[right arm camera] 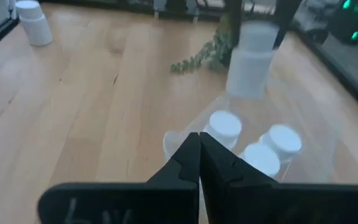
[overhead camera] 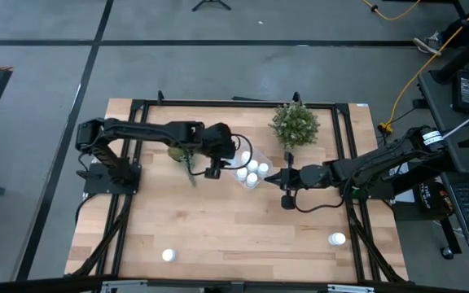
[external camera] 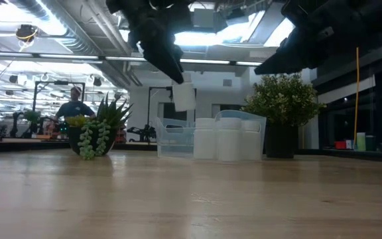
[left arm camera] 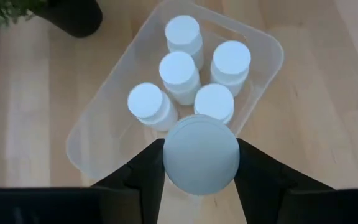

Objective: Pick and place pill bottles into a basket
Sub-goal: Put the top left pill bottle into the transparent bin

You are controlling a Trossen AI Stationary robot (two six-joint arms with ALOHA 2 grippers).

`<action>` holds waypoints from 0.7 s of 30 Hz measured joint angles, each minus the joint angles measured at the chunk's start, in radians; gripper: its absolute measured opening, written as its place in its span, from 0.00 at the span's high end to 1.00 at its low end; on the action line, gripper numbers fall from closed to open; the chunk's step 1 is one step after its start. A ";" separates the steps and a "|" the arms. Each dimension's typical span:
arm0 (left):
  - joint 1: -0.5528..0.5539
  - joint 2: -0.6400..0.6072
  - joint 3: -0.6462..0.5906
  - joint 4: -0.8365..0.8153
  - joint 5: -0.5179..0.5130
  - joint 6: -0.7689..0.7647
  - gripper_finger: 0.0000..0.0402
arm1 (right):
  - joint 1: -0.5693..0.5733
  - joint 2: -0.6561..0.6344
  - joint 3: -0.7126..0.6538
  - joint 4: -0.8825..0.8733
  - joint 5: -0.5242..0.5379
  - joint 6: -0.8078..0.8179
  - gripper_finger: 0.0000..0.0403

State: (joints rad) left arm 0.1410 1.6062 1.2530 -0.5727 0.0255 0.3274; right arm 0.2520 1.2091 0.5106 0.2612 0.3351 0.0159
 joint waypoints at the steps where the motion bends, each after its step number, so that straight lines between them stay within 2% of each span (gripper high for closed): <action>1: 0.002 0.000 0.006 -0.010 0.000 0.002 0.61 | 0.000 0.000 0.000 -0.010 0.000 0.004 0.99; 21: 0.006 0.075 0.016 -0.004 -0.005 0.001 0.61 | 0.001 0.000 0.000 -0.016 -0.001 0.006 0.99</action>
State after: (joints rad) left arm 0.1473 1.6811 1.2690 -0.5769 0.0205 0.3286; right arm 0.2527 1.2091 0.5106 0.2448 0.3344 0.0223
